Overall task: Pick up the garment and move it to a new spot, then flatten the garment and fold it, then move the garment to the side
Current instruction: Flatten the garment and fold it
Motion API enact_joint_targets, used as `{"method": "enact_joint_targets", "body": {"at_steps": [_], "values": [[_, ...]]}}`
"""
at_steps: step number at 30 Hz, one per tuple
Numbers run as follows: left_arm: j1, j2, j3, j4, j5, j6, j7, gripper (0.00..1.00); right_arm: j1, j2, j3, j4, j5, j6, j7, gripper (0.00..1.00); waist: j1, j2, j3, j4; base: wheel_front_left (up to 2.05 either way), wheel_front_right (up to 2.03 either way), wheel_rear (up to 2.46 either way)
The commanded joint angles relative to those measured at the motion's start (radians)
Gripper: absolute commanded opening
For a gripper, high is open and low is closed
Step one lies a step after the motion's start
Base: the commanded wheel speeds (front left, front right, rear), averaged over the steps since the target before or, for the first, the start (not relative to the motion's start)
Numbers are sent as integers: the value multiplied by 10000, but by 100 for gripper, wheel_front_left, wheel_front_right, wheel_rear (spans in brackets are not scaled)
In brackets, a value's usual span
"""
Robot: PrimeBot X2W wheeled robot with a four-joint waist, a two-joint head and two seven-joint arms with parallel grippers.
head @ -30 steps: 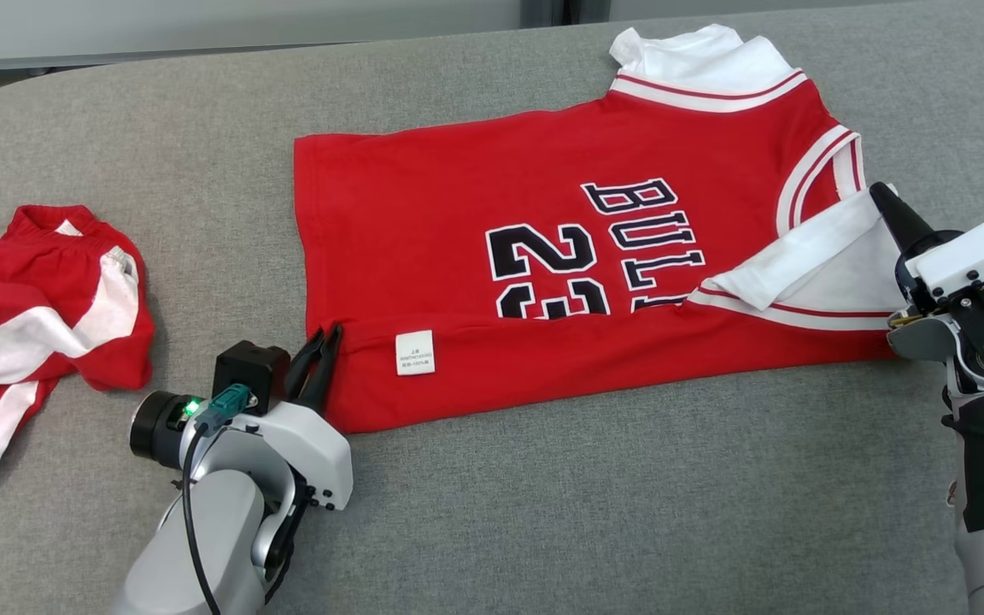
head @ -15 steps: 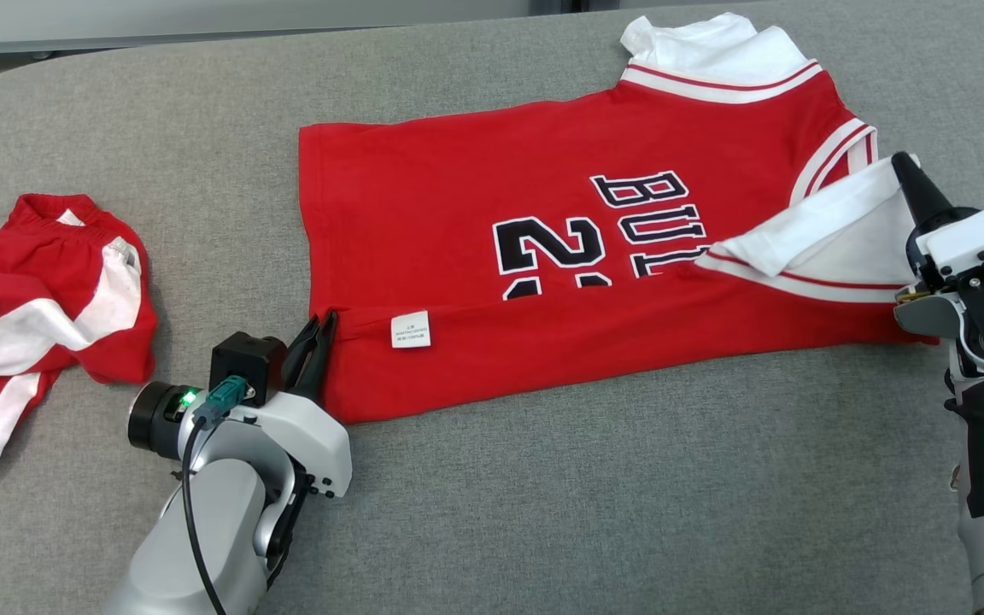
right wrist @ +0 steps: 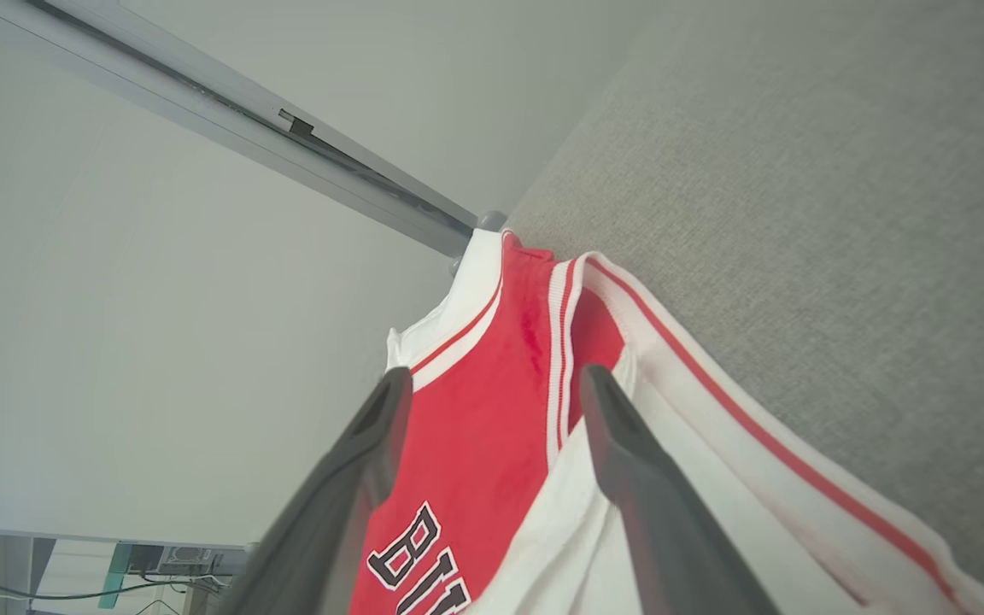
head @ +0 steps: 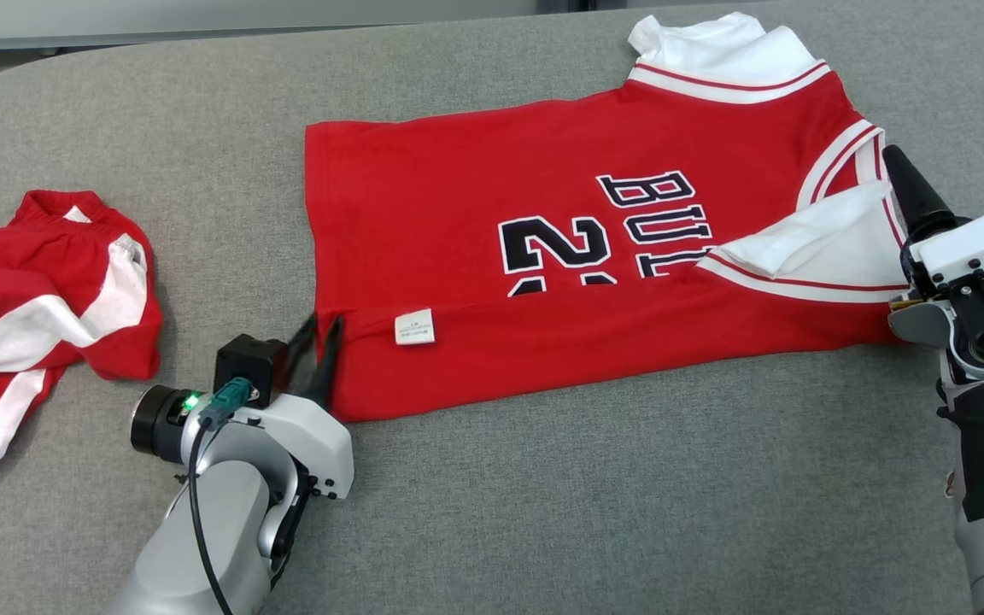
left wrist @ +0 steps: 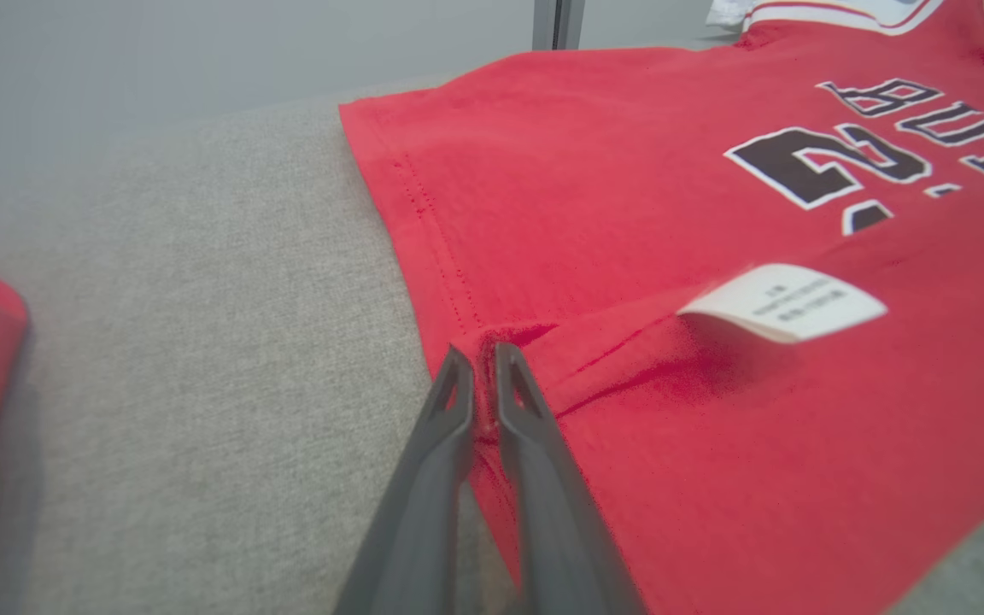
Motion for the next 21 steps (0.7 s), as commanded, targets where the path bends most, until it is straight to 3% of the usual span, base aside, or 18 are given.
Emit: {"method": "enact_joint_targets", "body": {"at_steps": [1, 13, 21], "values": [[-186, 44, 85, 90, -149, 89, -55, 100, -118, -57, 15, 22, 96, 4, -187, 100, 0, 0, -30, -26, 0, 0, 0], [298, 218, 668, -453, -405, 468, -225, 100, 424, -447, 478, -883, 724, 4, -875, 100, 0, 0, -867, -69, 0, 0, 0], [1278, 171, 1276, -2165, -262, 689, -247, 100, 1882, -809, 983, -2034, 687, 4, -1578, 100, 0, 0, -1496, -61, 0, 0, 0]]}}
